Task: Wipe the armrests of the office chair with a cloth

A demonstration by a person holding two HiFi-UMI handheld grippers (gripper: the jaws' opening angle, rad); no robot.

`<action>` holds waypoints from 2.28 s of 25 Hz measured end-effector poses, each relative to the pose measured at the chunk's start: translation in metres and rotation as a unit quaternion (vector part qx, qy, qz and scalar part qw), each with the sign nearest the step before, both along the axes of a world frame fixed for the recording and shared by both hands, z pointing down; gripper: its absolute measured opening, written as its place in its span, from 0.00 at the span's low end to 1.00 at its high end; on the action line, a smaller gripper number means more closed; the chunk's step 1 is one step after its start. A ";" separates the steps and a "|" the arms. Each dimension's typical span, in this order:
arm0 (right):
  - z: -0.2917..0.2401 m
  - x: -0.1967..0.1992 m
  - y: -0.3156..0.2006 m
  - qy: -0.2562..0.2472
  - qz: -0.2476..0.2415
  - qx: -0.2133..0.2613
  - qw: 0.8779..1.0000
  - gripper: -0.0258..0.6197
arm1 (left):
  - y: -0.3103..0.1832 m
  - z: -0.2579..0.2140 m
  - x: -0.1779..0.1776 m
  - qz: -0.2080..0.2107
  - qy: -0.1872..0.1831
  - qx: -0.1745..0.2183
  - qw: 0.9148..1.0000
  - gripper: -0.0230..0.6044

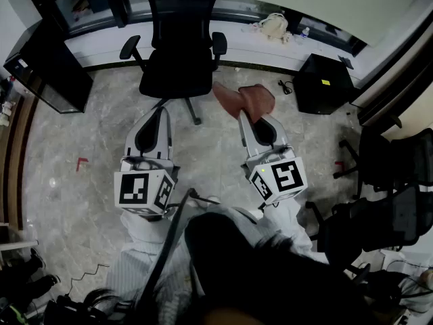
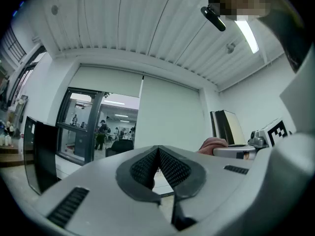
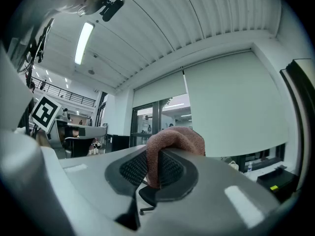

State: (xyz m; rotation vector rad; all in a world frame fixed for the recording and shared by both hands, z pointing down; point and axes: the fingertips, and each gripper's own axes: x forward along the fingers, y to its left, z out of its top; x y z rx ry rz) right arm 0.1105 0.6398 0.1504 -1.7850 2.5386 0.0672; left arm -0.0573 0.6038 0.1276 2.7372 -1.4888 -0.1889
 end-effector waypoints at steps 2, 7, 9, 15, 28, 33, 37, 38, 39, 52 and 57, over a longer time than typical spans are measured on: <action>0.001 0.000 -0.002 0.000 0.000 0.000 1.000 0.08 | -0.002 0.001 0.001 0.001 0.003 -0.002 1.000 0.04; 0.001 0.002 -0.002 0.002 0.001 -0.001 1.000 0.08 | -0.004 0.003 0.003 0.003 0.003 -0.003 1.000 0.04; 0.002 0.003 -0.003 0.002 0.001 -0.002 1.000 0.08 | -0.005 0.004 0.006 0.004 0.003 -0.005 1.000 0.04; 0.005 0.010 -0.007 0.000 0.001 -0.003 1.000 0.08 | -0.011 0.008 0.017 0.011 0.006 -0.015 1.000 0.04; 0.025 0.027 -0.066 -0.014 -0.047 -0.022 0.999 0.08 | -0.058 0.039 0.006 -0.058 0.005 -0.041 0.997 0.04; 0.039 -0.028 -0.147 -0.009 -0.082 -0.030 0.996 0.08 | -0.127 0.052 -0.053 -0.096 -0.001 -0.048 0.994 0.04; 0.046 -0.089 -0.231 -0.012 -0.097 -0.032 0.995 0.08 | -0.201 0.054 -0.114 -0.114 -0.024 -0.039 0.992 0.04; 0.046 -0.107 -0.253 -0.014 -0.100 -0.032 0.994 0.08 | -0.220 0.053 -0.130 -0.115 -0.031 -0.035 0.992 0.04; 0.045 -0.126 -0.276 -0.017 -0.101 -0.033 0.994 0.08 | -0.240 0.051 -0.147 -0.114 -0.035 -0.034 0.992 0.04; 0.092 -0.276 -0.541 -0.036 -0.107 -0.091 0.989 0.08 | -0.495 0.083 -0.265 -0.081 -0.067 -0.080 0.991 0.04; 0.118 -0.288 -0.635 -0.040 -0.120 -0.113 0.986 0.08 | -0.589 0.101 -0.268 -0.083 -0.054 -0.089 0.991 0.04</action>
